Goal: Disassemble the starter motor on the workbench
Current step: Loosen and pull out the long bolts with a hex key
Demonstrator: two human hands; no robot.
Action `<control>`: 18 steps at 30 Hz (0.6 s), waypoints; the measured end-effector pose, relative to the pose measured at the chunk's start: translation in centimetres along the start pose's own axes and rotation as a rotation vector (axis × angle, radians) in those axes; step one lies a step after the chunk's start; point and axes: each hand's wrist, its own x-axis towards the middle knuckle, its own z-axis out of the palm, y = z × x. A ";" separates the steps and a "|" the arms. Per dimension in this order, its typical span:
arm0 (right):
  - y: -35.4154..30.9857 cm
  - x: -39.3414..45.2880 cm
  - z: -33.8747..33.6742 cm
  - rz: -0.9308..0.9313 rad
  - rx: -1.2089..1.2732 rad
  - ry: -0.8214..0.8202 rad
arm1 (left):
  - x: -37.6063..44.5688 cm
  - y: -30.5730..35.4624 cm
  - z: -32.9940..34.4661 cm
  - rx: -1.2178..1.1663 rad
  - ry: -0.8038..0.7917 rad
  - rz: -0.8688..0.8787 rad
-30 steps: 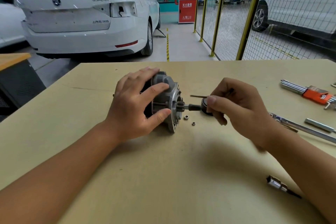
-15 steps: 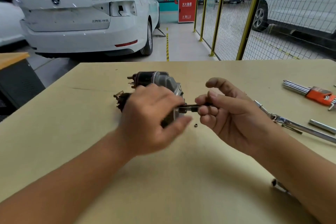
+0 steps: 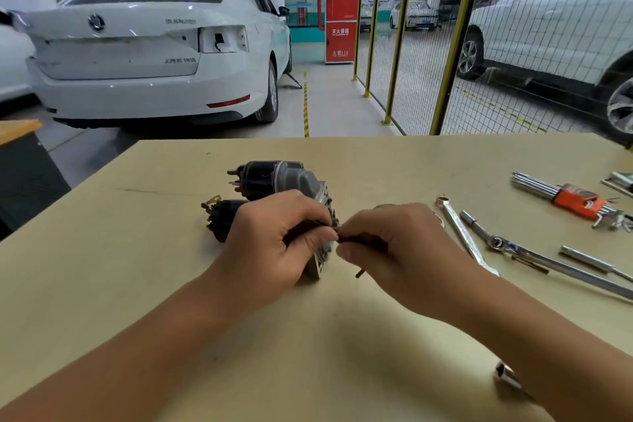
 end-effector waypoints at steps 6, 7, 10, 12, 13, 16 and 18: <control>0.3 1.0 -0.9 0.223 0.243 -0.065 | 0.0 -1.9 -0.9 0.098 0.141 0.065; 0.2 1.2 -0.8 0.273 0.383 0.003 | 0.1 -2.4 -1.3 0.147 0.206 0.031; -0.5 2.2 0.1 0.386 0.605 0.129 | -0.1 -3.8 -2.0 0.192 0.297 -0.107; -1.0 2.7 0.9 0.418 0.637 0.159 | -0.5 -4.3 -2.1 0.162 0.284 -0.164; -1.3 3.0 1.2 0.425 0.643 0.168 | -0.6 -4.4 -2.0 0.137 0.283 -0.185; -1.5 3.4 1.9 0.463 0.662 0.190 | -0.7 -4.5 -1.8 0.094 0.291 -0.211; -1.3 3.5 2.1 0.488 0.652 0.173 | -0.7 -4.5 -1.6 0.107 0.276 -0.197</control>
